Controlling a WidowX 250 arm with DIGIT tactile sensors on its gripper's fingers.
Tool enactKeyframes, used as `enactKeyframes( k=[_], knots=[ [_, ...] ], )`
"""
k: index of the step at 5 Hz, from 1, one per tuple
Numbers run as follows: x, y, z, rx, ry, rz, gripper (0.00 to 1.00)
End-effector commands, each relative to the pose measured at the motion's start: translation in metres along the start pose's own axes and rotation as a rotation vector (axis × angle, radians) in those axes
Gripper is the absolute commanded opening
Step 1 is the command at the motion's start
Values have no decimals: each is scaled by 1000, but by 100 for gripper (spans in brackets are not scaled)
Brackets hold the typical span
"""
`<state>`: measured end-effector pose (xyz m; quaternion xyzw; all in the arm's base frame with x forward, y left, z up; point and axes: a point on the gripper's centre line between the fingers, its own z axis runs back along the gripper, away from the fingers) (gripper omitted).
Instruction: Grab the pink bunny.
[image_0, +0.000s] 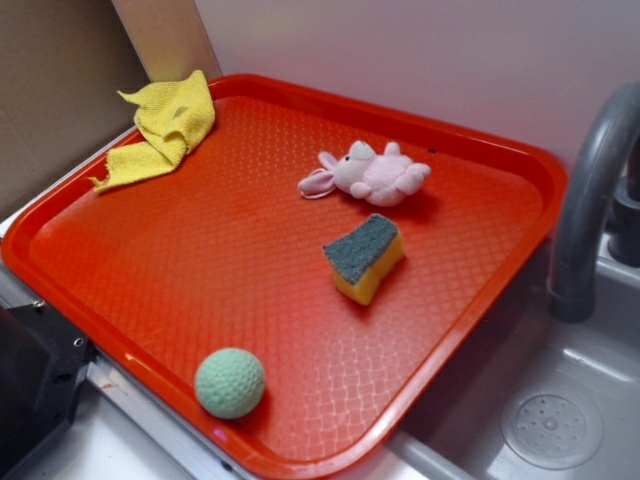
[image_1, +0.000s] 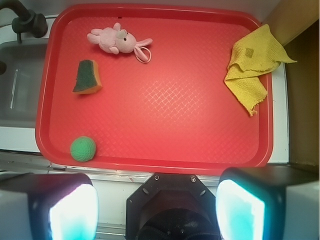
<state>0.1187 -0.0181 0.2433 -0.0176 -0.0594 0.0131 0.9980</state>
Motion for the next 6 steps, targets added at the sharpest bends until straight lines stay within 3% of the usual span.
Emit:
enactKeyframes(
  k=[1, 2, 3, 4, 6],
  knots=[
    [0, 0, 0, 0, 0, 0, 100],
    [49, -4, -12, 4, -74, -221, 100],
    [91, -27, -52, 9, -83, -474, 100],
    [128, -34, -81, -65, -109, -615, 100],
    [128, -34, -81, -65, -109, -615, 100]
  ],
)
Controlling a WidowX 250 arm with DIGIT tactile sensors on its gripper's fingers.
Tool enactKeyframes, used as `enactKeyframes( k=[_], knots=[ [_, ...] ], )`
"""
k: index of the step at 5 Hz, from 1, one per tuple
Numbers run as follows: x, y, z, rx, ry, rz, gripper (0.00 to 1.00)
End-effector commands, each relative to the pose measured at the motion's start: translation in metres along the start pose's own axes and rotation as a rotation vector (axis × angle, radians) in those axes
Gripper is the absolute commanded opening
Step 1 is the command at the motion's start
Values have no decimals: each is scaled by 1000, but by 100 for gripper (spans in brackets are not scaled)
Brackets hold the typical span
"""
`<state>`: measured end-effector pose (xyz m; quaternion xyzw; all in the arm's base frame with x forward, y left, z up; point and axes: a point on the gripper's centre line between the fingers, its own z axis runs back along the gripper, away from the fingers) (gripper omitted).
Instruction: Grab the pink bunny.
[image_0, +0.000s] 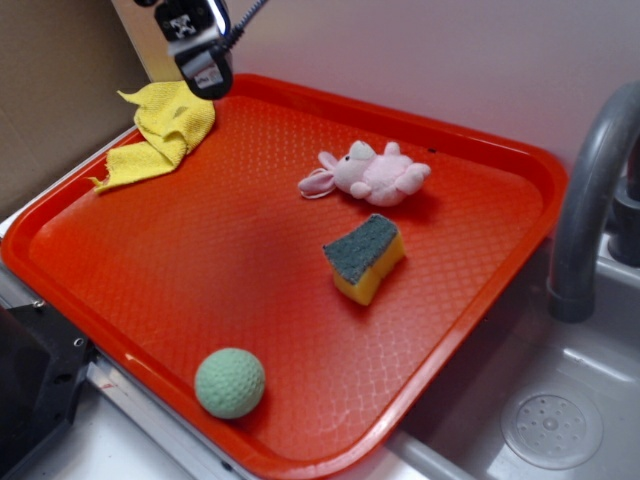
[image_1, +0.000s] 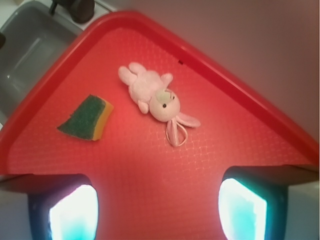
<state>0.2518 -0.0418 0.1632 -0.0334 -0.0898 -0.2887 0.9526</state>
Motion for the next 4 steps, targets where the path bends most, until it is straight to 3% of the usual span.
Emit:
enactKeyframes(
  k=[1, 2, 4],
  knots=[
    [11, -6, 14, 21, -48, -8, 100],
    [27, -6, -22, 54, -82, -48, 100],
    [57, 1, -90, 67, -49, -127, 100]
  ],
)
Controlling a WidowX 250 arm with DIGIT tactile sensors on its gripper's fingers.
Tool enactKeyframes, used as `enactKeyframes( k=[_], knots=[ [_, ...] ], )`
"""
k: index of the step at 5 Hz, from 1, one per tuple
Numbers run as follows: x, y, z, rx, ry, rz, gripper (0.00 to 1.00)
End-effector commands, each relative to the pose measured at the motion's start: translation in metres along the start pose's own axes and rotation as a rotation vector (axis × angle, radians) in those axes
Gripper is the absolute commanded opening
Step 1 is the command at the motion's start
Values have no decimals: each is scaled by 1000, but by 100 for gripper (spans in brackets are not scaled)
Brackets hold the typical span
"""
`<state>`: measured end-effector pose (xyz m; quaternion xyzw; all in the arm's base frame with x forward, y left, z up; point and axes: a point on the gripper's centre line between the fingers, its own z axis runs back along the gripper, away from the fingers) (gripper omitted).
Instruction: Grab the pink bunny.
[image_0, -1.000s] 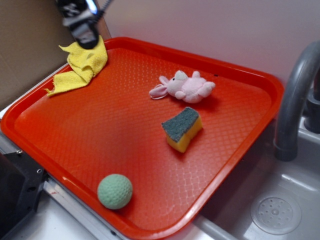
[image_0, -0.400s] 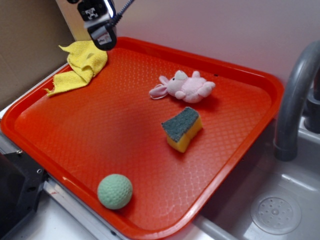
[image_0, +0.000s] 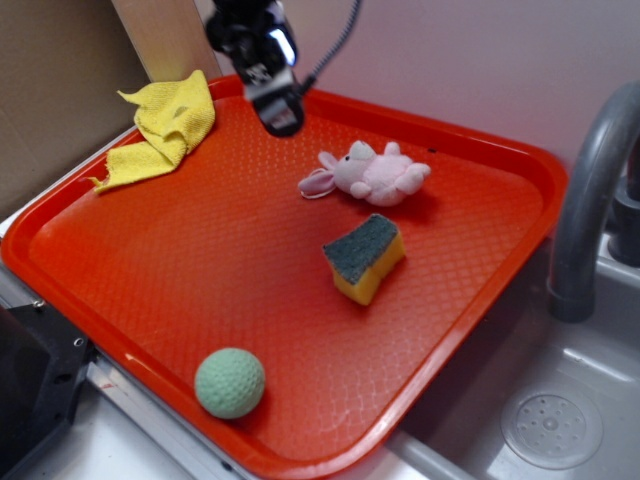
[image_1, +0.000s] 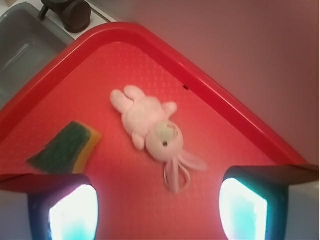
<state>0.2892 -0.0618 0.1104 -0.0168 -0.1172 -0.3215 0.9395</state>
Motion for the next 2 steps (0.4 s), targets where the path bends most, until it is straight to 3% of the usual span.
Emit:
enactKeyframes(
  k=[1, 2],
  knots=[
    [35, 0, -66, 40, 27, -77, 100],
    [39, -4, -88, -30, 38, -87, 100]
  ],
)
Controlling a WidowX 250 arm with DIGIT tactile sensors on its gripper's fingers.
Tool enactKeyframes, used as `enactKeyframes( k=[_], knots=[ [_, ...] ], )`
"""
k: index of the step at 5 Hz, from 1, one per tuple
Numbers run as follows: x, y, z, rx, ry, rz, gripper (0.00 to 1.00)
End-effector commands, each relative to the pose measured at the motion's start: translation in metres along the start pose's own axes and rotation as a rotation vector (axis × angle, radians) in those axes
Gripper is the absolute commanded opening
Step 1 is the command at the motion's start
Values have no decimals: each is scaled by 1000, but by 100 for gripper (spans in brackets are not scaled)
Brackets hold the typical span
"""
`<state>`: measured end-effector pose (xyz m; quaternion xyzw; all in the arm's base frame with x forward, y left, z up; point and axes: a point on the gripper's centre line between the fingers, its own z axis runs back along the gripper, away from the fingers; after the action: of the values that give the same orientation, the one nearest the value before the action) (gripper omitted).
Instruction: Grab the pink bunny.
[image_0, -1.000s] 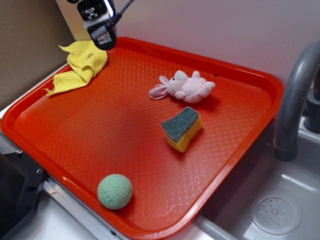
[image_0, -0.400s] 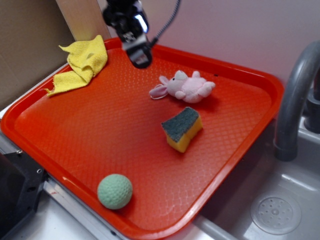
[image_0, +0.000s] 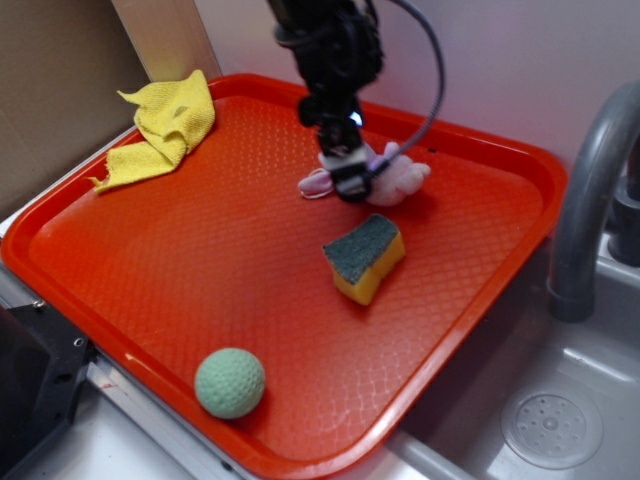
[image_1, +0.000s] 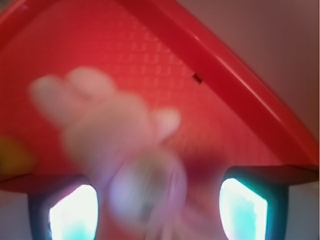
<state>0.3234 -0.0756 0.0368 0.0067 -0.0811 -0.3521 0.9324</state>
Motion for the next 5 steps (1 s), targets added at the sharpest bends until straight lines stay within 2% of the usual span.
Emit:
enactKeyframes(
  k=[1, 2, 3, 4, 5],
  knots=[
    [19, -12, 3, -106, -69, -2, 0],
    [9, -13, 23, -111, -88, 40, 0],
    [-16, -9, 68, -52, -2, 231, 0],
    [-54, 4, 125, -32, 73, 478, 0],
    [-86, 1, 175, -13, 135, 725, 0]
  ],
)
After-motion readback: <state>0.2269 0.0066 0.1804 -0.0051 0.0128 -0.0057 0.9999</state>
